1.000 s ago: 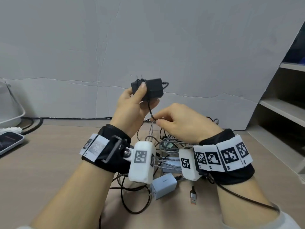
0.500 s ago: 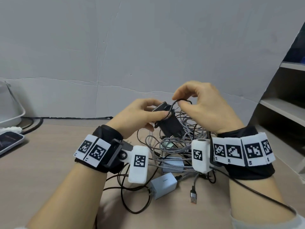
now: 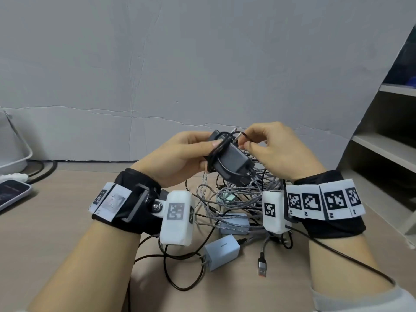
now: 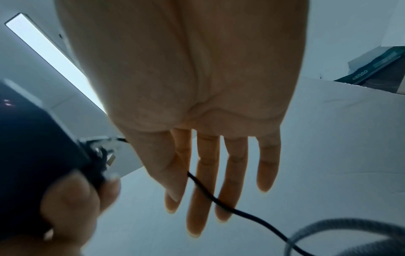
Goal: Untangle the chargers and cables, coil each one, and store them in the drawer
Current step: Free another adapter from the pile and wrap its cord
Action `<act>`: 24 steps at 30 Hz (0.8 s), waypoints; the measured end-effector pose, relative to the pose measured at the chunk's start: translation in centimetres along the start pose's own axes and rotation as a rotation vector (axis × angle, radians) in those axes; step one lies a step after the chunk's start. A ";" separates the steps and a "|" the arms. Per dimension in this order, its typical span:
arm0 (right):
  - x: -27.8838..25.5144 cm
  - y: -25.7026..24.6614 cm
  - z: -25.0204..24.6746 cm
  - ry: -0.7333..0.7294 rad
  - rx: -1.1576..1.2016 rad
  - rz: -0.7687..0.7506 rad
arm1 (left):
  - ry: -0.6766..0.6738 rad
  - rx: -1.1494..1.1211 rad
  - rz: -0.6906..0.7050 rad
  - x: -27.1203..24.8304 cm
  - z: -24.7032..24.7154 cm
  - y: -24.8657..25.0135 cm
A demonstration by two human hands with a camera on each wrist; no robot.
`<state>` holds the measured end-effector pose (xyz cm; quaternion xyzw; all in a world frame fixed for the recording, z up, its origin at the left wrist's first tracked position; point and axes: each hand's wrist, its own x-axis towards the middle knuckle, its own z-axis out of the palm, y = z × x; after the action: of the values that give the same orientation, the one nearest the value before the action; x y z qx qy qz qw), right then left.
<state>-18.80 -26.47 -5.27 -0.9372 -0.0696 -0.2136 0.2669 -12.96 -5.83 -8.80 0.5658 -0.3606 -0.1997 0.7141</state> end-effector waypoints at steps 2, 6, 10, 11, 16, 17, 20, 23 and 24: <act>0.0 -0.1 0.3 -0.057 -0.001 0.012 | -0.016 -0.079 0.016 0.1 0.1 0.2; 0.1 -0.2 1.5 -0.100 -0.070 -0.020 | 0.020 -0.279 0.039 0.6 0.8 0.4; 0.4 0.2 2.0 -0.094 -0.153 0.140 | 0.083 -0.466 0.109 0.8 1.0 0.5; 0.4 0.3 2.0 -0.089 -0.162 0.167 | 0.117 -0.546 0.129 0.9 0.8 0.6; 0.5 -0.2 2.2 -0.101 -0.139 0.082 | 0.344 -0.702 0.211 1.1 -0.1 1.0; 0.5 -0.3 2.2 -0.110 -0.123 0.053 | 0.405 -0.662 0.217 1.1 -0.3 1.0; 0.0 -1.4 2.2 -0.180 -0.037 -0.020 | 0.546 -0.594 0.222 1.4 -0.7 0.6; -0.5 -2.5 2.5 -0.257 0.004 -0.059 | 0.695 -0.478 0.289 1.8 -0.6 0.1; -0.5 -2.7 2.6 -0.270 0.010 -0.066 | 0.723 -0.418 0.311 1.8 -0.4 -0.1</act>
<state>-18.93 -22.82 -6.20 -0.9533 -0.1366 -0.0936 0.2526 -11.42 -6.82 -8.39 0.3820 -0.1204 0.0521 0.9148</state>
